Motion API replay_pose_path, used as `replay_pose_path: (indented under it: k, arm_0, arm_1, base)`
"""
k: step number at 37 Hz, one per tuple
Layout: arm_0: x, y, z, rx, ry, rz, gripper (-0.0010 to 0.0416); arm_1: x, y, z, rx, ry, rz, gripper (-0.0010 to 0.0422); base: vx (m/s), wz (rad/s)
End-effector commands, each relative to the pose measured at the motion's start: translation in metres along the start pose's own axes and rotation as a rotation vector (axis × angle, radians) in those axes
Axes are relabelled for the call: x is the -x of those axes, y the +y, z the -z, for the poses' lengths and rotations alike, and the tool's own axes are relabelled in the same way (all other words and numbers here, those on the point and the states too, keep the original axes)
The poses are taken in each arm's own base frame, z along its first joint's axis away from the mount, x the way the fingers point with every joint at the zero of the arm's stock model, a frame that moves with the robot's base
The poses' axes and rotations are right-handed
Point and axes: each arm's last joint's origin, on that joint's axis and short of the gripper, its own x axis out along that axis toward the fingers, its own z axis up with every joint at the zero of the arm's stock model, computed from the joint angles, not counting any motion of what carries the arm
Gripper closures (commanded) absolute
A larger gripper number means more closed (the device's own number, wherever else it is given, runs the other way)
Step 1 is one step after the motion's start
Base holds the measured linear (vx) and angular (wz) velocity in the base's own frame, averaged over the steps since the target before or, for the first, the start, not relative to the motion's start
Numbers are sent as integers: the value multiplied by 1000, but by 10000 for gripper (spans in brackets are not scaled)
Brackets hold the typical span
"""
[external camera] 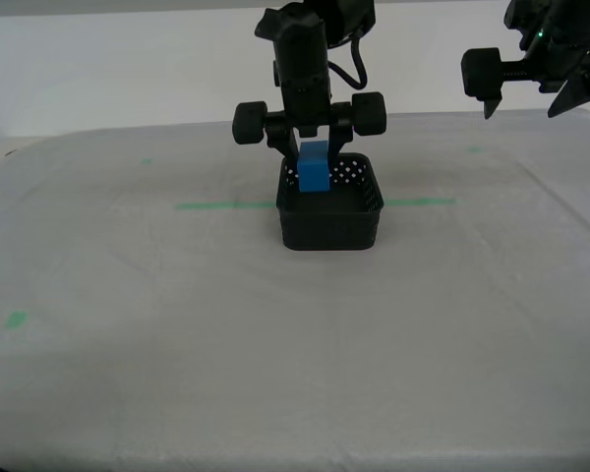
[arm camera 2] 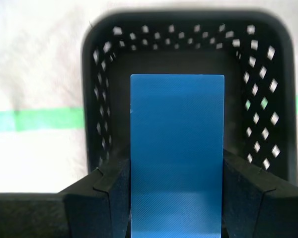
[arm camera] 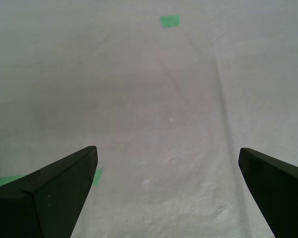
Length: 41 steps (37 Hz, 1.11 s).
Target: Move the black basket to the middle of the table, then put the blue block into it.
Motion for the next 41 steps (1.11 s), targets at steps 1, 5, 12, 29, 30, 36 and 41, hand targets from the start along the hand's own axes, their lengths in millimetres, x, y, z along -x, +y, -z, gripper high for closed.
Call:
replay_pose_path:
  k: [1,5,12,29,30,36,41]
  arm_0:
    - [0,0,0,-1,-2,2,7]
    - [0,0,0,-1,-1,2,7]
    - [0,0,0,-1,-2,2,7]
    - [0,0,0,-1,-2,2,7]
    - [0,0,0,-1,-2,2,7]
    - [0,0,0,-1,-2,2,7]
    - [0,0,0,-1,-2,2,7]
  arm_1:
    - [-5,1,4,4,4,4,412]
    - [-8,3,7,2,10,2,402]
    - [-8,3,6,-5,6,3,341]
    - [-8,0,4,-38,-23,25,95]
    - [-8,0,3,-44,-25,26,80]
    - [-8,0,3,-77,-31,32,3]
    - [-8,-1,3,-82,-12,70,25]
  base:
    - [0,0]
    - [0,0]
    - [0,0]
    - [0,0]
    - [0,0]
    - [0,0]
    - [0,0]
